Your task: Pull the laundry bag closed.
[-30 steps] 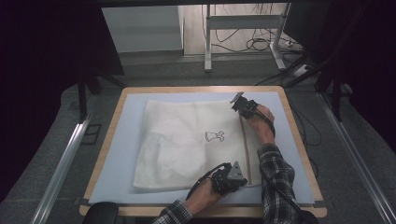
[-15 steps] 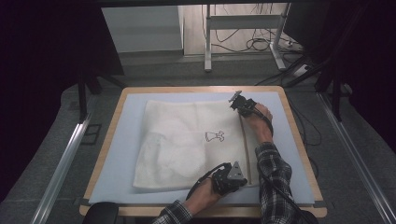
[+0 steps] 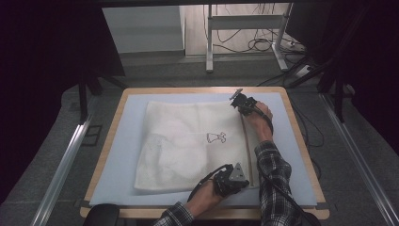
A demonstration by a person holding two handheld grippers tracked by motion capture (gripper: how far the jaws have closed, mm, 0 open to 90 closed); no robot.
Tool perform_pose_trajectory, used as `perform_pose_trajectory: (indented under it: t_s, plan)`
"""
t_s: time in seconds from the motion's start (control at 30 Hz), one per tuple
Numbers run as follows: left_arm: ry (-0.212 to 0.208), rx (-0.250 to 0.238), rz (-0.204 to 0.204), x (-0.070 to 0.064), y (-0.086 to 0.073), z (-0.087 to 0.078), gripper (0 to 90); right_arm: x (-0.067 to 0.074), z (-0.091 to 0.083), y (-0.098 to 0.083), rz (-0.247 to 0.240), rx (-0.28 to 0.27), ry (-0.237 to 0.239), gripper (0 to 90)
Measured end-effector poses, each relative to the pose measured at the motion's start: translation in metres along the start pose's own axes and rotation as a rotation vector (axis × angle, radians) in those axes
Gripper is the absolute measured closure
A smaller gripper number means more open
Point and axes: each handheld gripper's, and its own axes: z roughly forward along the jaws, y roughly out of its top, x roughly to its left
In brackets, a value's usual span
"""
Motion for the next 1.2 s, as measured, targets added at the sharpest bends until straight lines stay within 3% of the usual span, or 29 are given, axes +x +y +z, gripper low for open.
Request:
perform_pose_trajectory:
  t_s: [0.37,0.57,0.63,0.73,1.0,1.2]
  plan:
    - [-0.017,0.002,-0.018,0.003,0.000,0.000,90.0,0.002,0.002,0.000,0.035,0.000,-0.005,79.3]
    - [-0.020,-0.006,-0.042,0.004,0.000,-0.001,86.6,0.002,-0.001,-0.002,0.059,-0.016,0.002,71.8]
    - [-0.032,-0.025,-0.080,0.006,0.000,-0.001,81.6,0.002,-0.003,-0.003,0.069,-0.024,0.011,69.2]
    - [-0.030,-0.031,-0.099,0.007,-0.001,-0.002,72.7,0.001,-0.005,-0.005,0.095,-0.039,0.031,65.8]
    - [-0.012,-0.022,-0.046,0.004,0.002,-0.007,53.4,0.001,-0.012,-0.009,0.121,-0.071,0.060,54.2]
    - [-0.028,-0.052,-0.066,0.008,-0.001,-0.010,33.2,-0.001,-0.014,-0.015,0.172,-0.096,0.095,43.3]
